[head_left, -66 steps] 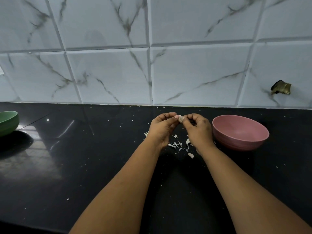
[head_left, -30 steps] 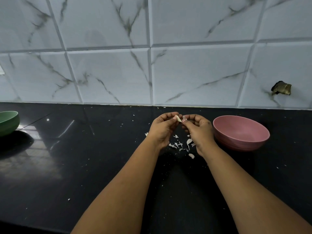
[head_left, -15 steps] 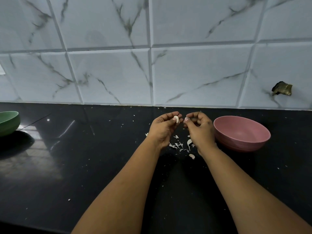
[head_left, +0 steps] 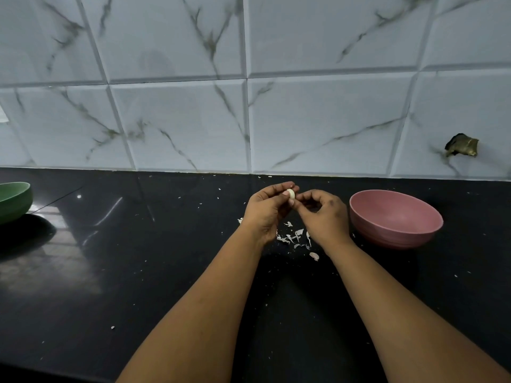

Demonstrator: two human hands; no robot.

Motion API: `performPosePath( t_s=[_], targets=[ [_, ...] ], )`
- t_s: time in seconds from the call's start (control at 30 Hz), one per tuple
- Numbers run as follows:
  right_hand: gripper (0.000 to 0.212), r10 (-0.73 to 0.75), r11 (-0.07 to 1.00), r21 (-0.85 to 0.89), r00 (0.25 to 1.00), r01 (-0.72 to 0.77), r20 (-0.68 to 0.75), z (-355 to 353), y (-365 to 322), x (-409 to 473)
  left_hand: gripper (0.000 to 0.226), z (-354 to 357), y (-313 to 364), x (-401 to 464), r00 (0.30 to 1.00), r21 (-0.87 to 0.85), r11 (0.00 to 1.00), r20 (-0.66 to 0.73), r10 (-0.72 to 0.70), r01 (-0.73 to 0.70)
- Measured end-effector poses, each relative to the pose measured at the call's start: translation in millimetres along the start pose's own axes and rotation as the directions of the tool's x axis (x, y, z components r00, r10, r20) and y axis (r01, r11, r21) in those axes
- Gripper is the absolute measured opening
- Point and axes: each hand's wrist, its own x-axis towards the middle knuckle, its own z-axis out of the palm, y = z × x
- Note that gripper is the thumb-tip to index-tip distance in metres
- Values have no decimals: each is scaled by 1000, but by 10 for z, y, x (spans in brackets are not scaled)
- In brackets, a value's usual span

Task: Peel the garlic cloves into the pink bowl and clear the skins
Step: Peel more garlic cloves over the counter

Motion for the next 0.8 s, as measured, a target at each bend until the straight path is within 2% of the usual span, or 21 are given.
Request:
performPosePath(
  t_s=[0.3,0.53,0.63,0.8],
  targets=[
    [8,-17,997,-77,1000,18,7,-16,-31,-3,18,-29,4,9,1000,58,998,-19,1,0],
    [13,19,995,-98,999,-16,34,-3,-19,1,17,-12,3,-10,999,47,998,-14,-35,36],
    [16,39,997,-68,999,-37,33,11,-24,1,18,-22,13,6,998,8,999,-22,-51,51],
    [28,158,987,32,987,-159,30,-39,-78,11,21,-46,37,27,997,-43,997,-46,-69,67]
  ],
)
